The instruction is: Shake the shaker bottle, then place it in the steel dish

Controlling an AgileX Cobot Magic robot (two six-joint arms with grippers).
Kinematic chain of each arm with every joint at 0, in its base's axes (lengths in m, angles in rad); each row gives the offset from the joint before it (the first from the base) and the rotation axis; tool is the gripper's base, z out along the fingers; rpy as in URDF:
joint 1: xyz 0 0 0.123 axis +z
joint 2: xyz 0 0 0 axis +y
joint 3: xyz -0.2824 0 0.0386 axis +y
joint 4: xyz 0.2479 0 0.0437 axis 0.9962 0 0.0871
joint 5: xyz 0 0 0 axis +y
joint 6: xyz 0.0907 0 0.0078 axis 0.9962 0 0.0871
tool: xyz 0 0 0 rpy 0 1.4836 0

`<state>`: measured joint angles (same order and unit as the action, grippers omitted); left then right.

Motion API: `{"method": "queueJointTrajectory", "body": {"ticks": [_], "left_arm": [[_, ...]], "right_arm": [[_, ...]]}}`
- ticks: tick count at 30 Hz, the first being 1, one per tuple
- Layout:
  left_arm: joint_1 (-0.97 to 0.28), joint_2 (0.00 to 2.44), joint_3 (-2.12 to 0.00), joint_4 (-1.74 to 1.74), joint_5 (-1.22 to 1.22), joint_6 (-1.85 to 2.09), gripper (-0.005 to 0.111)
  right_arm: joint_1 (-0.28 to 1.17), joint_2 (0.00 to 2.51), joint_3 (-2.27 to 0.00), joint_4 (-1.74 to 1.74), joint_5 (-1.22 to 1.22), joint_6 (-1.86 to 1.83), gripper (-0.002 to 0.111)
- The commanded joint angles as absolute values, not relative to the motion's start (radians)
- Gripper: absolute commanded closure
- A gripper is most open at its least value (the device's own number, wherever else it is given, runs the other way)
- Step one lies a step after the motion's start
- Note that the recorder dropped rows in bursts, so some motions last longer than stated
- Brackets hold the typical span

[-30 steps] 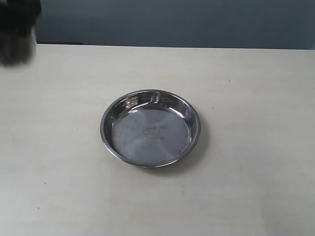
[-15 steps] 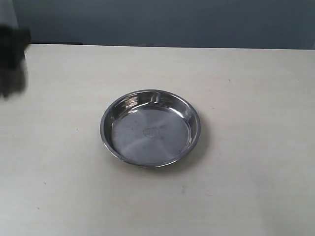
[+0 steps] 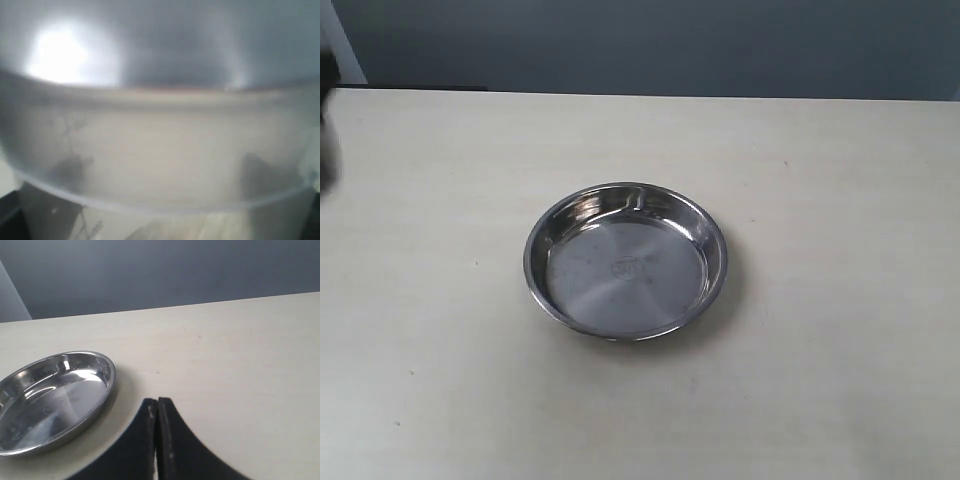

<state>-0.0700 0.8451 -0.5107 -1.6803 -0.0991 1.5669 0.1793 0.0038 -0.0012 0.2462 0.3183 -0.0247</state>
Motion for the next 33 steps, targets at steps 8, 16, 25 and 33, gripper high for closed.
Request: {"method": "queueJointTrajectory", "body": {"ticks": [8, 16, 25, 33], "left_arm": [[-0.073, 0.816, -0.605, -1.624, -0.119, 1.581, 0.106], [-0.073, 0.766, -0.689, -1.520, 0.057, 1.611, 0.106], [-0.073, 0.757, -0.552, -1.679, 0.077, 1.582, 0.106], [-0.073, 0.787, -0.424, -1.696, -0.092, 1.497, 0.106]], "right_arm": [[0.180, 0.000, 0.000, 0.246, 0.308, -0.026, 0.109], [0.180, 0.000, 0.000, 0.246, 0.308, -0.026, 0.109], [0.180, 0.000, 0.000, 0.246, 0.308, -0.026, 0.109], [0.180, 0.000, 0.000, 0.246, 0.308, -0.026, 0.109]]}}
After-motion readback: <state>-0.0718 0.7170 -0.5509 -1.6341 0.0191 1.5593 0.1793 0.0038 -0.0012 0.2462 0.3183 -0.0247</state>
